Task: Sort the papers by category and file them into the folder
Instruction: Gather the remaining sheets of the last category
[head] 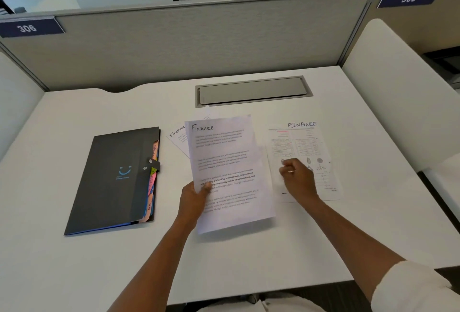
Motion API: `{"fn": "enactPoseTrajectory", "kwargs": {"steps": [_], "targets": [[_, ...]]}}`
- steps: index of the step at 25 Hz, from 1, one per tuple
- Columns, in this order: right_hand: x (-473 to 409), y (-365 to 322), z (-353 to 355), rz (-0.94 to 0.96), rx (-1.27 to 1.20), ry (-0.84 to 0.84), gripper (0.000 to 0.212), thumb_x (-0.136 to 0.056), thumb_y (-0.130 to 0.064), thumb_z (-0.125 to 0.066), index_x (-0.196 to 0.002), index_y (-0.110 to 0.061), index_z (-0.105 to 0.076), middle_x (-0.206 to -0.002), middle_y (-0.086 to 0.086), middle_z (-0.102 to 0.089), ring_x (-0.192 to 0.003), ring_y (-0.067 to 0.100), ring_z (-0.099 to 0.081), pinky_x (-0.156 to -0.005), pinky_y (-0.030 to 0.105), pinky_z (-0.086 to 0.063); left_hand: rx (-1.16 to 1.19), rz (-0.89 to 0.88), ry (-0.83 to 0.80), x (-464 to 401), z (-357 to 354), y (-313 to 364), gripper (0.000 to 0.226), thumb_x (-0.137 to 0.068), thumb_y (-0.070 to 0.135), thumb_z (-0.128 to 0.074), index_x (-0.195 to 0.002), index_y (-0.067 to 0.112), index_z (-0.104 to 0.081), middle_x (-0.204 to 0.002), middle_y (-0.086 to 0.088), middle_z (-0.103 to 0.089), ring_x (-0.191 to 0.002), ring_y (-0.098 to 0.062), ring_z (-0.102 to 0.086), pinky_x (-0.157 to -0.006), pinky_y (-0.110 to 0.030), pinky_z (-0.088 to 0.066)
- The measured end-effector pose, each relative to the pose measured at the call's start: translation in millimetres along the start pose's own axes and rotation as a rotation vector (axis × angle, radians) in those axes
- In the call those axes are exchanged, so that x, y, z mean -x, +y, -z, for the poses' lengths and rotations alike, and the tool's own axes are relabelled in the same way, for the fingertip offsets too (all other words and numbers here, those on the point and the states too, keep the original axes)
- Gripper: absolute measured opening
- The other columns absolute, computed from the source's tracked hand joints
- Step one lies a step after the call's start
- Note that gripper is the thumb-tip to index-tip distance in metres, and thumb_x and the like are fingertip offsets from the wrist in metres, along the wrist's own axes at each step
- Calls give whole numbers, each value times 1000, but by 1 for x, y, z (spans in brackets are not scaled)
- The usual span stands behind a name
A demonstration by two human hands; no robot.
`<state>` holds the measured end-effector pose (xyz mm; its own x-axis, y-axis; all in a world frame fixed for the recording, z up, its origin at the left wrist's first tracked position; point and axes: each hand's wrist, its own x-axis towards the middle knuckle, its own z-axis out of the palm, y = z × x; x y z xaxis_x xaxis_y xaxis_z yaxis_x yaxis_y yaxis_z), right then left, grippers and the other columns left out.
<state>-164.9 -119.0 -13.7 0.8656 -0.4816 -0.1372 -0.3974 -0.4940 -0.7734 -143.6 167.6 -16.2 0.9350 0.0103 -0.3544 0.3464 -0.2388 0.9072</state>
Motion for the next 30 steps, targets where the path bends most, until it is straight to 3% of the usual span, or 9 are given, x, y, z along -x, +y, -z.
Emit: {"fn": "enactPoseTrajectory", "kwargs": {"steps": [4,8,12,18,21,24,27,30], "targets": [[-23,32,23,-240,481,168,60,-82,-35,-71,-130,-13,-42,-128,17,-47,-116,40,-45,-93,49,-39,53,138,-5,-6,3,-21,15,-94,25,-64,-105,15,-65,-100,-6,-73,-84,-24,-72,-72,-37,-59],[-31,58,38,-395,551,157,99,-70,-50,-77,-142,-16,-19,-135,21,-38,-120,42,-40,-96,56,-34,123,239,-44,-11,3,-31,14,-93,19,-66,-106,15,-66,-96,-4,-73,-85,-24,-71,-73,-36,-58],[-39,58,43,-440,537,136,107,-64,-51,-83,-141,-18,-17,-128,23,-40,-118,43,-41,-95,55,-35,77,242,-69,-19,2,-35,15,-92,20,-66,-107,17,-67,-101,-7,-74,-88,-26,-72,-82,-42,-58],[-44,55,47,-529,374,111,92,-64,-40,-87,-130,-13,-29,-121,20,-54,-114,41,-52,-95,52,-39,70,239,-68,-17,3,-36,15,-93,20,-65,-108,17,-66,-99,-3,-74,-88,-25,-73,-78,-39,-59],[-43,57,49,-469,235,95,58,-72,-28,-82,-116,-8,-49,-113,15,-64,-103,37,-61,-83,43,-50,63,240,-75,-16,5,-37,13,-93,20,-65,-106,19,-67,-101,-4,-75,-89,-27,-73,-82,-44,-59],[-38,52,53,-403,98,145,25,-82,-21,-69,-101,-7,-61,-105,14,-68,-86,31,-59,-72,35,-48,61,247,-75,-14,6,-39,17,-93,19,-65,-109,16,-67,-101,-5,-75,-89,-27,-73,-83,-46,-59],[-35,47,59,-373,-127,183,23,-84,-19,-68,-105,-10,-63,-103,8,-67,-86,26,-60,-74,34,-47,61,247,-65,-12,5,-39,13,-93,18,-65,-105,17,-67,-99,-6,-75,-87,-28,-73,-81,-46,-59],[-33,45,62,-345,-418,166,21,-83,-16,-71,-104,-14,-67,-103,3,-71,-92,26,-68,-83,41,-56,57,233,-68,-10,5,-39,14,-92,19,-66,-106,17,-66,-100,-6,-75,-87,-28,-73,-80,-45,-60]]}}
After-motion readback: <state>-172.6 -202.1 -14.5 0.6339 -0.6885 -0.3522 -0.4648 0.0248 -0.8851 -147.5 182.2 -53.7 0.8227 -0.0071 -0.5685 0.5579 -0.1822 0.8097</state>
